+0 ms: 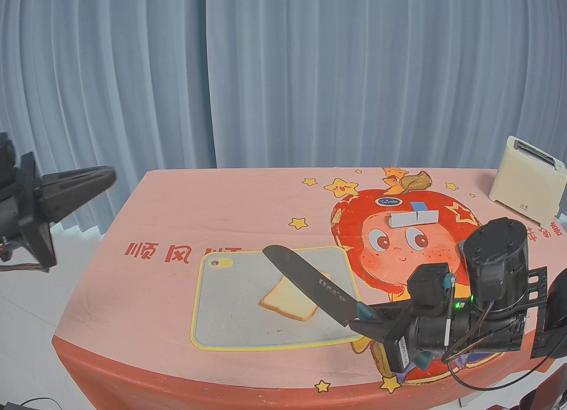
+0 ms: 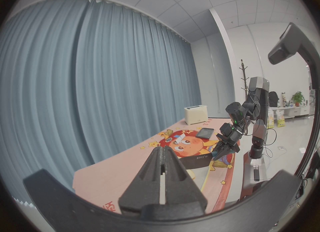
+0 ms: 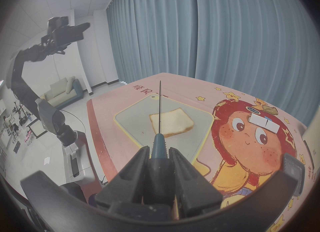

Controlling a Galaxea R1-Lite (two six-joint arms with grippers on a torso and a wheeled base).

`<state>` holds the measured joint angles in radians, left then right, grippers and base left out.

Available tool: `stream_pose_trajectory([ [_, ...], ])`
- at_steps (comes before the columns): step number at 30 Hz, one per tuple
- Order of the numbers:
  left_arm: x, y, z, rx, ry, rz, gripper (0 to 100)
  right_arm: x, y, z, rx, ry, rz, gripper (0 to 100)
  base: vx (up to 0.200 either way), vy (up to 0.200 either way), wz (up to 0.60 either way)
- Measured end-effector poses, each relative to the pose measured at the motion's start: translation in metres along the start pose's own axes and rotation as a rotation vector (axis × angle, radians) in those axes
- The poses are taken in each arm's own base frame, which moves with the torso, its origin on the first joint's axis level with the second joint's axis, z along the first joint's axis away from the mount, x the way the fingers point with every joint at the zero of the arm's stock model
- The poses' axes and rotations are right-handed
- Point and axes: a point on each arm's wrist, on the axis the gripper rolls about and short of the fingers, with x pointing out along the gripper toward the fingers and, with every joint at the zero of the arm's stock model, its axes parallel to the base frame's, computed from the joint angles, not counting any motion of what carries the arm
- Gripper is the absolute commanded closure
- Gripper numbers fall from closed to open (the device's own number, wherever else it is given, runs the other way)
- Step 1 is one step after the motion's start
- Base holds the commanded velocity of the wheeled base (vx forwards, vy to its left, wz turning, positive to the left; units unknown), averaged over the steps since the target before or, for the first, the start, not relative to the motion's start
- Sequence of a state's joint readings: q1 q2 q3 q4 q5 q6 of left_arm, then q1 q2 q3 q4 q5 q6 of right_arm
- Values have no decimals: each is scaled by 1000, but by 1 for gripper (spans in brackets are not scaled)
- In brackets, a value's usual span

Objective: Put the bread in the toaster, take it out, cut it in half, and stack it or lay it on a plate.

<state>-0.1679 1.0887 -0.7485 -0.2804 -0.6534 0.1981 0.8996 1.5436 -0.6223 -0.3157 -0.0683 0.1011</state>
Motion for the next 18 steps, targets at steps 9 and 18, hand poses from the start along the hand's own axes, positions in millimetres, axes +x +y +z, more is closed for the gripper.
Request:
stream_pose_trajectory([
  [9, 66, 7, -3, -34, 58, -165, 100, 11, -1, -3, -3, 32, -46, 100, 0, 0, 0],
  [18, 121, 5, -26, -75, 163, -231, 100, 19, -5, -4, 6, 46, -69, 100, 0, 0, 0],
])
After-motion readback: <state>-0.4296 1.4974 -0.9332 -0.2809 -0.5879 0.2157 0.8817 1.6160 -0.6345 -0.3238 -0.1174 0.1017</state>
